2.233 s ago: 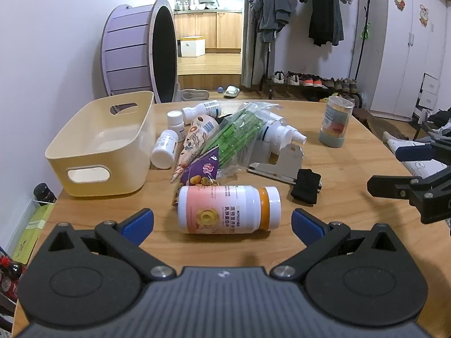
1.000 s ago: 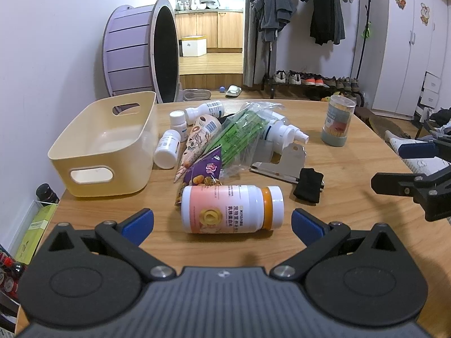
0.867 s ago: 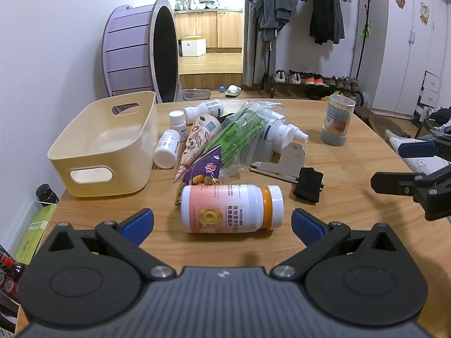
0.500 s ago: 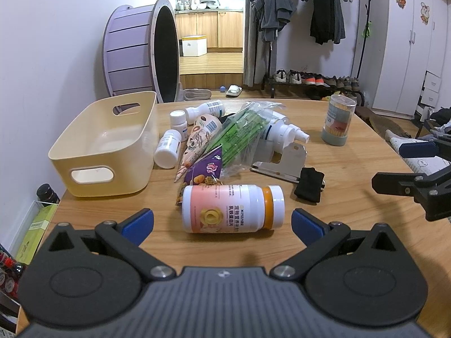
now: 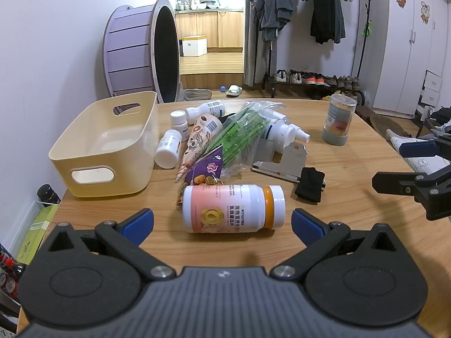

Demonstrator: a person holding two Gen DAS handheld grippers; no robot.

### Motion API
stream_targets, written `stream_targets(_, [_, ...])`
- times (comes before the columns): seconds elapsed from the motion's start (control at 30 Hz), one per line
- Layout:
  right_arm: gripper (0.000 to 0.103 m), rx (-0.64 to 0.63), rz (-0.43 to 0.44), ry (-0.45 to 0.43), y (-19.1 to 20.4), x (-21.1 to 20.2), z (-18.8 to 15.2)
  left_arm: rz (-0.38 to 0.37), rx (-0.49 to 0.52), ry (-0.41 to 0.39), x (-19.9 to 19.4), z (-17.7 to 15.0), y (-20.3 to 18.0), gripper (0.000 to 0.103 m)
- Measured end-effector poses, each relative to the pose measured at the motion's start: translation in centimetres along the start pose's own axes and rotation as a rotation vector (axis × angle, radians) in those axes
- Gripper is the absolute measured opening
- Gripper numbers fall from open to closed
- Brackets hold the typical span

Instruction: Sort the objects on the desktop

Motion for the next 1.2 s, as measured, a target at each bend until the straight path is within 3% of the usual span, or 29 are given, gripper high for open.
stream_targets(0.17, [0.103,0.009,-0.005,-0.014,-0.1,-0.1,0.0,-0.014,0.0,-0.033,-0.3,-0.1,0.1,0.103])
stream_targets(0.4, [0.103,0.045,-0.032,-0.084,-1.5,-0.1,0.5,-0.026,0.038,-0.172,-1.5,0.0,0.1,0.103])
stream_targets(0.6, [0.103,0.014,-0.082,-0.114,-3.1,1.7,1.8,-0.068,0.003,-0.189,-1.2,0.3,0.7,0.103])
stream_targets(0.67, [0.1,0.014,-0.099,-0.112,-4.0,2.7,2.2,-0.08,-0.007,-0.195,-1.1,0.3,0.8,0.103])
stream_targets(0.83, [0.081,0.043,-0.14,-0.05,-6.4,6.4,2.6,-0.092,-0.015,-0.213,-0.8,0.3,1.1,0.101])
stream_targets(0.97, [0.079,0.052,-0.15,-0.018,-7.4,8.6,2.7,-0.105,-0.032,-0.255,-0.8,0.4,1.5,0.101])
stream_targets(1.1, [0.078,0.048,-0.156,0.005,-7.9,10.4,2.8,-0.129,-0.04,-0.246,-0.4,0.6,1.4,0.101])
stream_targets(1.2, [0.072,0.032,-0.157,0.012,-7.8,11.1,2.9,-0.14,-0.032,-0.245,-0.3,0.5,1.1,0.101])
Point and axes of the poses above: each gripper's, at about its wrist camera, not at the fingertips, and x roughly the way its jaws point, y to its left, z to its top, the point moved 1 cm from there along x, roughly the way its jaws point, and after that the axes turned 6 degrees about x, right-handed, at the moved point
